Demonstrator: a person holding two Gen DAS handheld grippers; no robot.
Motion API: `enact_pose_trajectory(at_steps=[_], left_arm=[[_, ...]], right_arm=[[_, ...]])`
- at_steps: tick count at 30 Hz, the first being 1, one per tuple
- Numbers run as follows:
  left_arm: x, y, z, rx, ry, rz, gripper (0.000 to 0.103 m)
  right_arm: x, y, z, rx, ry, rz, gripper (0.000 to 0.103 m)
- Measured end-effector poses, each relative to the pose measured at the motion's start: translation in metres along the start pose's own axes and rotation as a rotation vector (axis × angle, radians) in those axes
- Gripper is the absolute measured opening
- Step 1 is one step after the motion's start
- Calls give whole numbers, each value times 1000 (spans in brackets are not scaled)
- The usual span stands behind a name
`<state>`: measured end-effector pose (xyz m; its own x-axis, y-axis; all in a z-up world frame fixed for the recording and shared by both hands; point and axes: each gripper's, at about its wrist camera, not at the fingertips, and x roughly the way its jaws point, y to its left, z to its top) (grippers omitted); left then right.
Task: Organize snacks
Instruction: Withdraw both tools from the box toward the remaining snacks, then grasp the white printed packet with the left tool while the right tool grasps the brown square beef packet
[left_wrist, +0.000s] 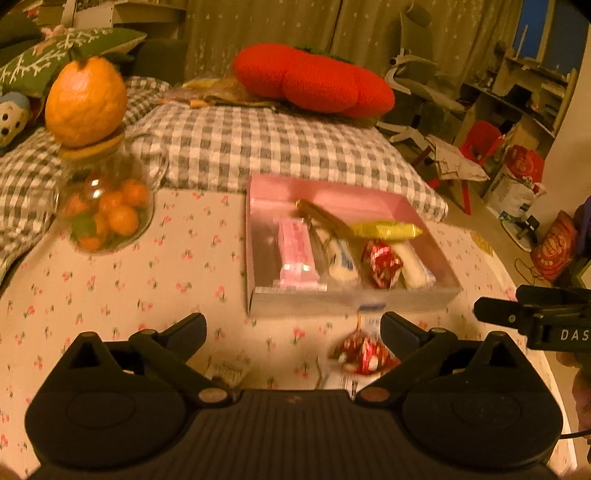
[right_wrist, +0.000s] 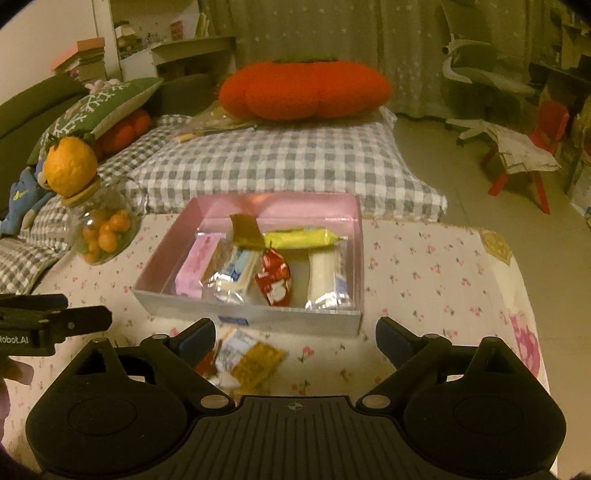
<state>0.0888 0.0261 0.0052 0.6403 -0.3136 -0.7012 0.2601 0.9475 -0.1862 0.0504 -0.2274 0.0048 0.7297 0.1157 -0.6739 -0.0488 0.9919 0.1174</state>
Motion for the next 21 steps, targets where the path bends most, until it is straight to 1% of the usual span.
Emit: enact_pose_trajectory(at_steps=[4,9,12,15,21], left_arm=[[0,2,-15,-9,26,0,103],[1,1,-30,-20,51,2,103],[3,-1,-39,-10,52,0,103],[5,-5,-49,26,54,-18,103],[15,-18,-67,136,58,-21,102]], right_arm=[[-5,2,-16,-13,12,-17,96],[-5,9,-33,-49,34,-68,96],[-6,8,-39,-33,46,-34,96],[-9,10,-44,-57,35,-14,96],[-6,9,-51,-72,28,-32,96]])
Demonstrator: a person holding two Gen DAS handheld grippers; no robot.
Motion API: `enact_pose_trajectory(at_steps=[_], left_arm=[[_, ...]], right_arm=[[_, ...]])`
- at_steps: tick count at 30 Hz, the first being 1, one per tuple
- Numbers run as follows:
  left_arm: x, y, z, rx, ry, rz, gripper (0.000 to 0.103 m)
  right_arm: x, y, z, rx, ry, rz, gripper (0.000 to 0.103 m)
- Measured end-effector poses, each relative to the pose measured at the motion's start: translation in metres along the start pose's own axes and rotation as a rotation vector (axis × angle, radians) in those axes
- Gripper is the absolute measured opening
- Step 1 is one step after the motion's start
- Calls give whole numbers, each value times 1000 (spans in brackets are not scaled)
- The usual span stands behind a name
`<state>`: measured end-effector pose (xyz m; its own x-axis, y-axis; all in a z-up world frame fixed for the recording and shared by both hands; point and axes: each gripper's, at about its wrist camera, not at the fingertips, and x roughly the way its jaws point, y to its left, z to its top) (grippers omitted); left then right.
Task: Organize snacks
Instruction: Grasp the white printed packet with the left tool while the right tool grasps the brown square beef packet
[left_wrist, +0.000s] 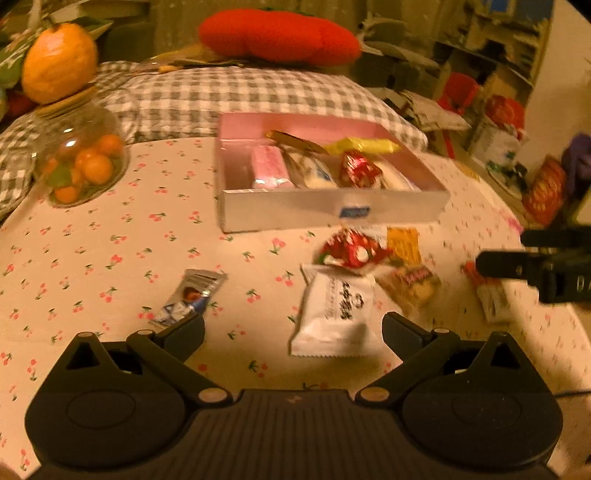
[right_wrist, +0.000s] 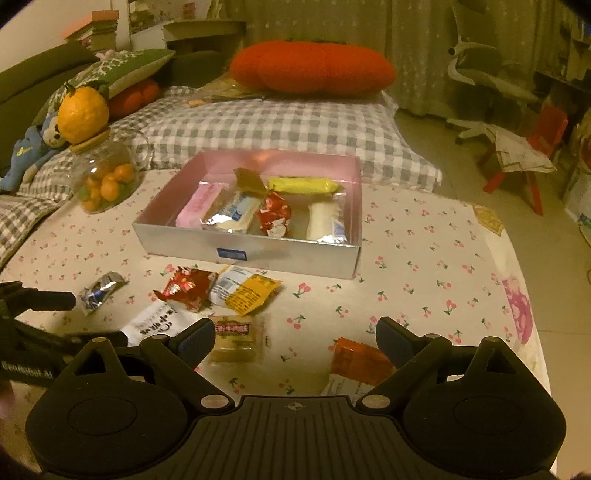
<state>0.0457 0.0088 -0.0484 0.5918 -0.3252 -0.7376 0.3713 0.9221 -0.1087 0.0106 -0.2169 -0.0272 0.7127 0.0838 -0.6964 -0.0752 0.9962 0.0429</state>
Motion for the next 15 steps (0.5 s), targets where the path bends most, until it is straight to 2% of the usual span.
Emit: enact_pose_trajectory(at_steps=[7,15], left_arm=[[17,-12,-4,59,26,-9,97],[29,-11,-4,37,40,-23,85]], right_arm=[[9,-8,-6,24,35,-9,96],[16,-10,-11,26,63,-13,96]])
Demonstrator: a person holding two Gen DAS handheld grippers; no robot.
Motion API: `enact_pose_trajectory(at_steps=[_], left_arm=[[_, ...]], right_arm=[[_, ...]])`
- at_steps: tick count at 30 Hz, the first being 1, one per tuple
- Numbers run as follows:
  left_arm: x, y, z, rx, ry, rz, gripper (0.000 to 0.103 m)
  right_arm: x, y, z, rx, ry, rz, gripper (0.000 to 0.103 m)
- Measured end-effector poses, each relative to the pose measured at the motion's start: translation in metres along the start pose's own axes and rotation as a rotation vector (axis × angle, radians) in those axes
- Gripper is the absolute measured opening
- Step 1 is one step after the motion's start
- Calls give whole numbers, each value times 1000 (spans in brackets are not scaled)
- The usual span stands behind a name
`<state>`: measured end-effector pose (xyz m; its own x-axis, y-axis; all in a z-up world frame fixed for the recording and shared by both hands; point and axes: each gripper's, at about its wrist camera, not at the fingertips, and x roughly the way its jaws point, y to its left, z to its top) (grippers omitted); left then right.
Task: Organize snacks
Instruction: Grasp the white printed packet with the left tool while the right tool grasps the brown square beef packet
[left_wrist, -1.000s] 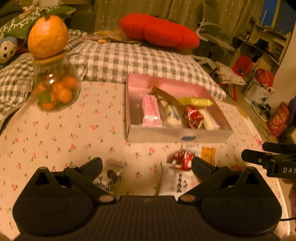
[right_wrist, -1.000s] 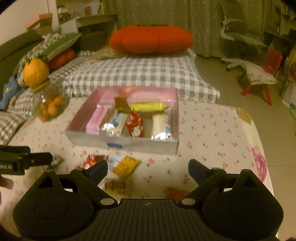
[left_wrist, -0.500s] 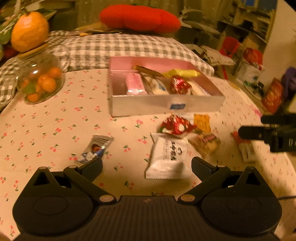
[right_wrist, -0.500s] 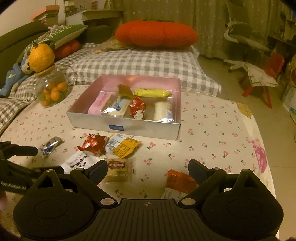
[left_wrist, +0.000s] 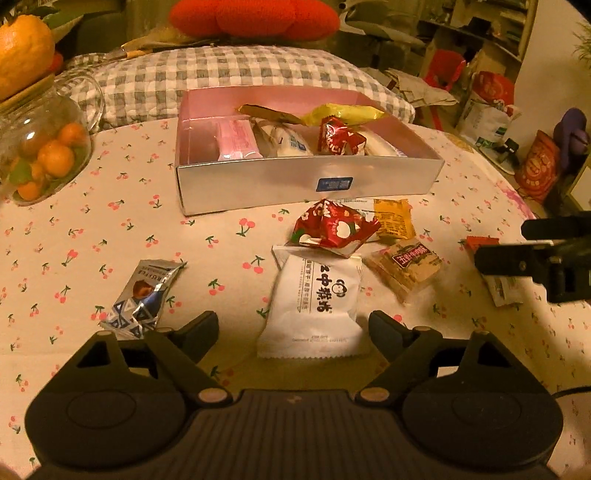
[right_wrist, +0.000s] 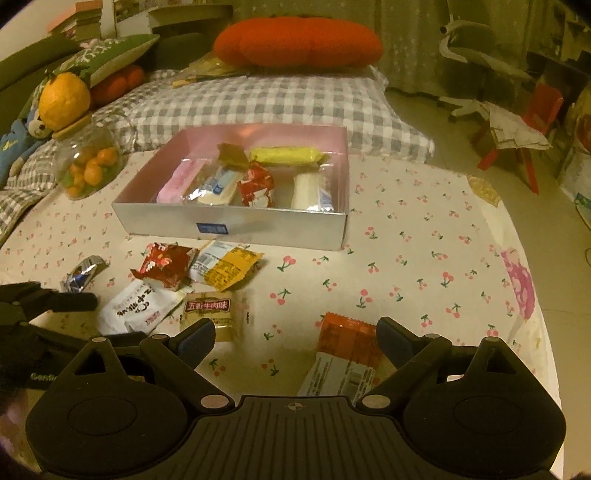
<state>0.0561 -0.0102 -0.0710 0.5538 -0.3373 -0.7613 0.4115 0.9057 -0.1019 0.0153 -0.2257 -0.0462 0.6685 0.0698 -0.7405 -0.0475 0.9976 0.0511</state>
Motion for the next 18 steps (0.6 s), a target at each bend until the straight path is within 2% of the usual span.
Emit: enact_pose_trajectory(at_steps=[6,8,13,18], left_arm=[[0,-3,2,13,-16,-17,63],[-1,-3,3,10,-18,-24,52],[-5,-1,4,11,7,-18,45],[-10,4,3,8,45,9,44]], right_arm=[[9,7,-5,-31,27,30,96],[13,10,-7,-43,34,53,96],[25,18,-12,-68,39,88,96],[29,27,-15,-112,29,92,96]])
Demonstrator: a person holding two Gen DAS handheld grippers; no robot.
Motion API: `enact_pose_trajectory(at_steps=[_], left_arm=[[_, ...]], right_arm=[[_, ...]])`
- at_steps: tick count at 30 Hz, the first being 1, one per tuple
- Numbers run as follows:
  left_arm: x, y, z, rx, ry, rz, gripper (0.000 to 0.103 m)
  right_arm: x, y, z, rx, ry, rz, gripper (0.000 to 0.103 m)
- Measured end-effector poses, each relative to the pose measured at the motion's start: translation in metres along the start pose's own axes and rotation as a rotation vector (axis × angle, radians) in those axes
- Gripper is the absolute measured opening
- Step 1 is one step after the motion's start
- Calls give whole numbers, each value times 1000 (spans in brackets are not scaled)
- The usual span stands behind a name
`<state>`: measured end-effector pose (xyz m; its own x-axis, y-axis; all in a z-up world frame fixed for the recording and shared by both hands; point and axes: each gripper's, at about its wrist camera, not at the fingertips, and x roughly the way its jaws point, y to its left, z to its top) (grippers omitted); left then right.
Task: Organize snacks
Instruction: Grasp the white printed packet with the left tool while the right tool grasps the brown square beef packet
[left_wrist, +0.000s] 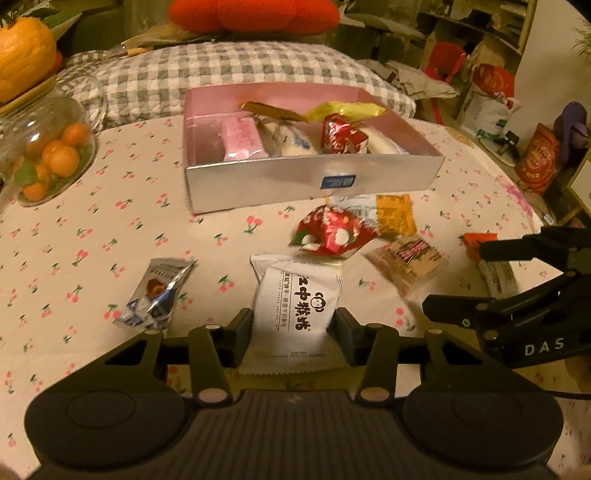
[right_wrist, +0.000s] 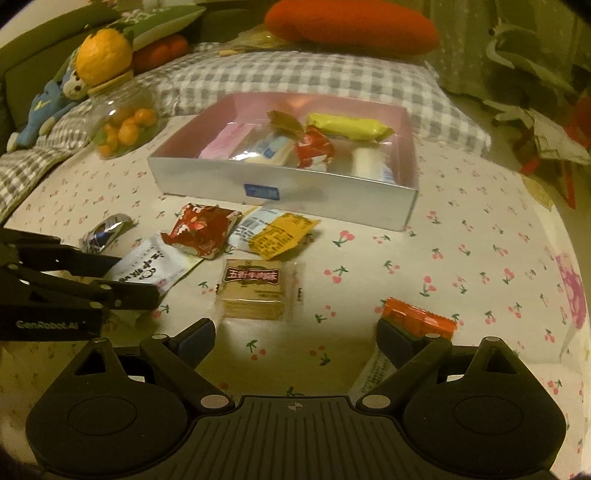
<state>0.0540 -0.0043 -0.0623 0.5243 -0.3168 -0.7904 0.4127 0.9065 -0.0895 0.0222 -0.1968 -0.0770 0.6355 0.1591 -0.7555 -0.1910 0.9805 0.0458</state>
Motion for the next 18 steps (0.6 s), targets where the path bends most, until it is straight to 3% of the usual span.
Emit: enact_pose_trajectory(at_steps=[6,9,18], left_arm=[[-1,8,-4,2,-1,1,48],[1,7,-5,19,-8,-13,60],[4,4,-5,58,-25,15,56]], right_arm=[[6,10,0,-24,2,27,96],[9,16,1,-44,-1,44,96],[16,16,1,-50,-28,48,95]])
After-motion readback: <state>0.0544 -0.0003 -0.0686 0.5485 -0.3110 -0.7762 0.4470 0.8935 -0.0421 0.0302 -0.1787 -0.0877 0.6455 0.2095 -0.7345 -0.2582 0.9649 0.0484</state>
